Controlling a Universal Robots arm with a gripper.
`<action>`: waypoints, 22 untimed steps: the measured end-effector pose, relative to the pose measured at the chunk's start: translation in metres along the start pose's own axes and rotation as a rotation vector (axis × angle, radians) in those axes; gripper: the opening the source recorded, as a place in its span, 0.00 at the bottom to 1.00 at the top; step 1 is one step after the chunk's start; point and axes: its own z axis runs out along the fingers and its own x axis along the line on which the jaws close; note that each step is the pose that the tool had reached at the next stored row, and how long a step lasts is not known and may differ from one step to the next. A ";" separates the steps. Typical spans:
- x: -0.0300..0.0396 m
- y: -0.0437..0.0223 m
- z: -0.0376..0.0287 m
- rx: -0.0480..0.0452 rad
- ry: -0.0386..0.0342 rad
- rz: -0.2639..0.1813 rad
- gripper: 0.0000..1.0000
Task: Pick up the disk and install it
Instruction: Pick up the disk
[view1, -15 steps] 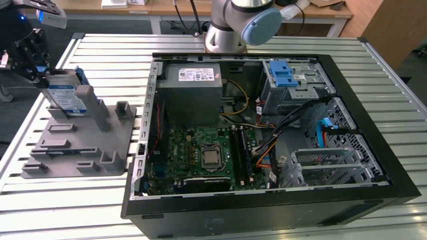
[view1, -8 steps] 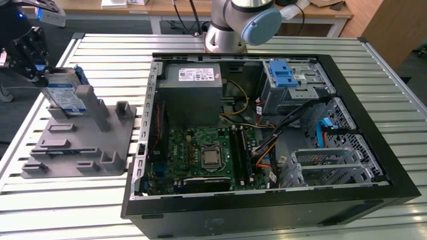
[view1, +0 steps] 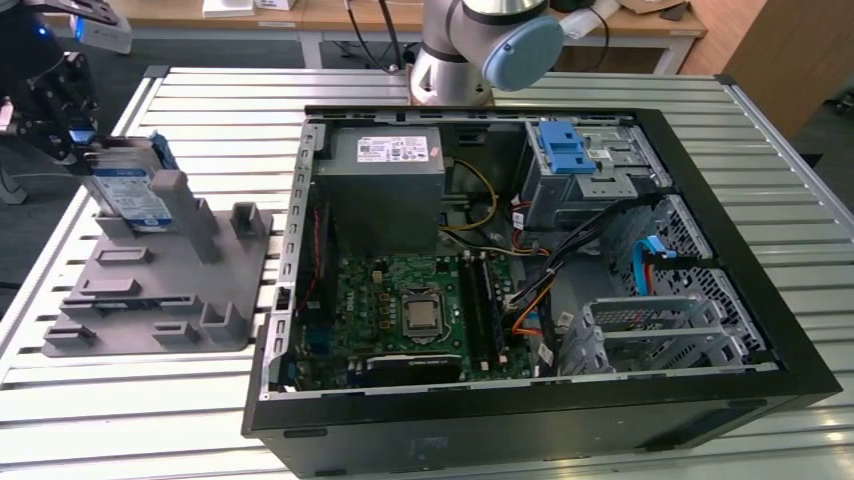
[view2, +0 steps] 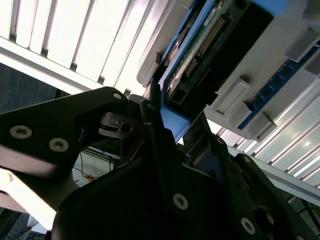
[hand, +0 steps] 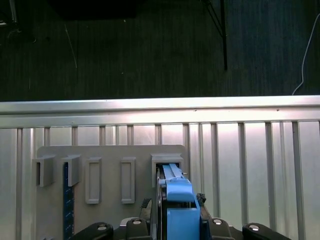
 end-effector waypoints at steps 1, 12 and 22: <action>0.0000 0.0000 0.0006 0.0001 0.0000 0.000 0.44; 0.0000 -0.0001 0.0021 0.0000 0.0000 0.000 0.36; 0.0001 -0.0001 0.0023 0.0000 0.0000 0.000 0.36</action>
